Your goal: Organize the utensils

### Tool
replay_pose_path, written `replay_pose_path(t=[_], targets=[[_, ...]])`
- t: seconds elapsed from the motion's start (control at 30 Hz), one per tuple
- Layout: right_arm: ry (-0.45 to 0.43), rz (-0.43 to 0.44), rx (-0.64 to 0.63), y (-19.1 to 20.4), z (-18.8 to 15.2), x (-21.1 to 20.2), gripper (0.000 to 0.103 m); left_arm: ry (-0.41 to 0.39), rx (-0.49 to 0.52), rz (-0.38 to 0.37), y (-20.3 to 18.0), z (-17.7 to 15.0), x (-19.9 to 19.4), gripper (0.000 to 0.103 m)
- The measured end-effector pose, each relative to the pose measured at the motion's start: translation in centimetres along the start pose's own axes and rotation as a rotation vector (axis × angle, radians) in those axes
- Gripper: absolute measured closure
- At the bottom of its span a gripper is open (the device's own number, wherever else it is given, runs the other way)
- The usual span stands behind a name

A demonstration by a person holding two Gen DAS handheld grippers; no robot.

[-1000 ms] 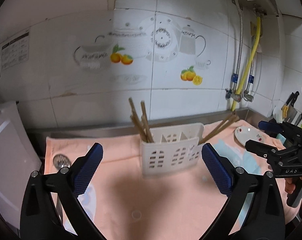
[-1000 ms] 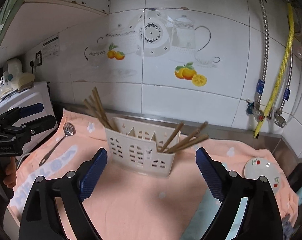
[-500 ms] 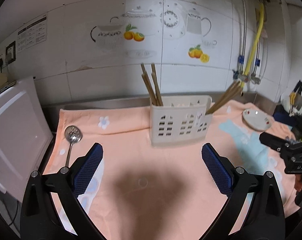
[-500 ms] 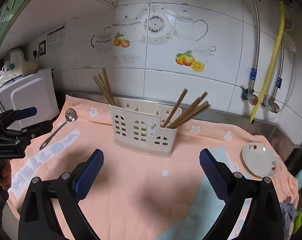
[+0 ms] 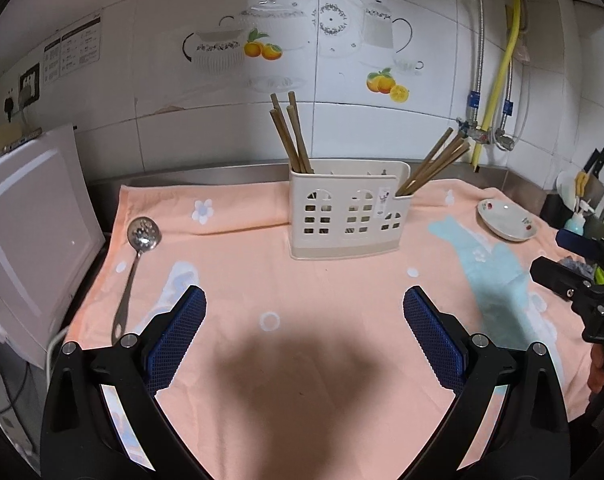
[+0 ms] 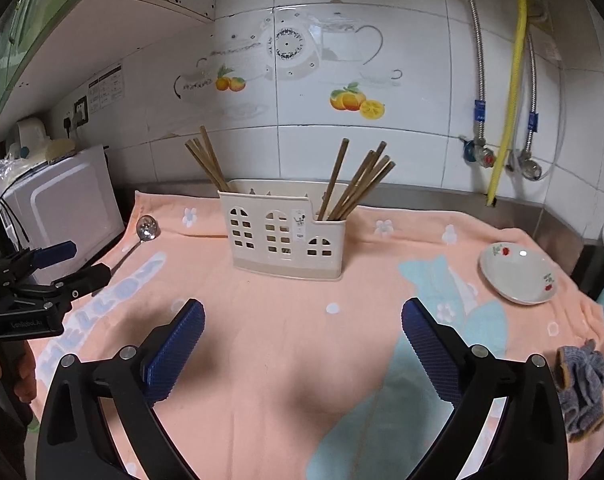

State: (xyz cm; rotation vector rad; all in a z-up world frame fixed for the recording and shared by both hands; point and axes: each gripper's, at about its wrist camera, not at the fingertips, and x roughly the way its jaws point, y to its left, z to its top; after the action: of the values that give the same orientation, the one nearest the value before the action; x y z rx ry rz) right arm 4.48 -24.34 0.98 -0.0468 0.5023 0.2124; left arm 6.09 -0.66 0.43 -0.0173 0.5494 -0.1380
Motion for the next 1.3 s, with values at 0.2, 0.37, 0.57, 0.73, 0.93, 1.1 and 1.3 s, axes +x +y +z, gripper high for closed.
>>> replay_pose_path(t=[0.2,0.37,0.57,0.73,0.93,1.1,1.3], targets=[[0.010,-0.005,-0.003,0.2,-1.2,-0.4,0.007,0.010,-0.013,-0.015,-0.3,-0.9,-0.3,0.005],[0.025,-0.002,0.002,0.3,-1.6,-0.2,0.007,0.020,-0.022,-0.019,0.0,-1.3,-0.3,0.005],[0.033,0.001,0.010,0.3,-1.6,0.1,0.007,0.020,-0.034,-0.026,0.4,-1.4,-0.3,0.005],[0.044,0.003,0.008,0.4,-1.7,0.6,0.007,0.012,-0.028,-0.012,0.4,-1.5,-0.3,0.005],[0.051,0.005,0.006,0.5,-1.8,0.9,0.007,0.011,-0.034,-0.018,0.6,-1.6,-0.2,0.005],[0.058,0.007,0.001,0.7,-1.8,1.2,0.007,0.012,-0.040,-0.021,0.7,-1.6,-0.1,0.005],[0.062,0.009,0.003,0.8,-1.9,1.3,0.007,0.014,-0.050,-0.027,0.9,-1.7,0.0,0.005]])
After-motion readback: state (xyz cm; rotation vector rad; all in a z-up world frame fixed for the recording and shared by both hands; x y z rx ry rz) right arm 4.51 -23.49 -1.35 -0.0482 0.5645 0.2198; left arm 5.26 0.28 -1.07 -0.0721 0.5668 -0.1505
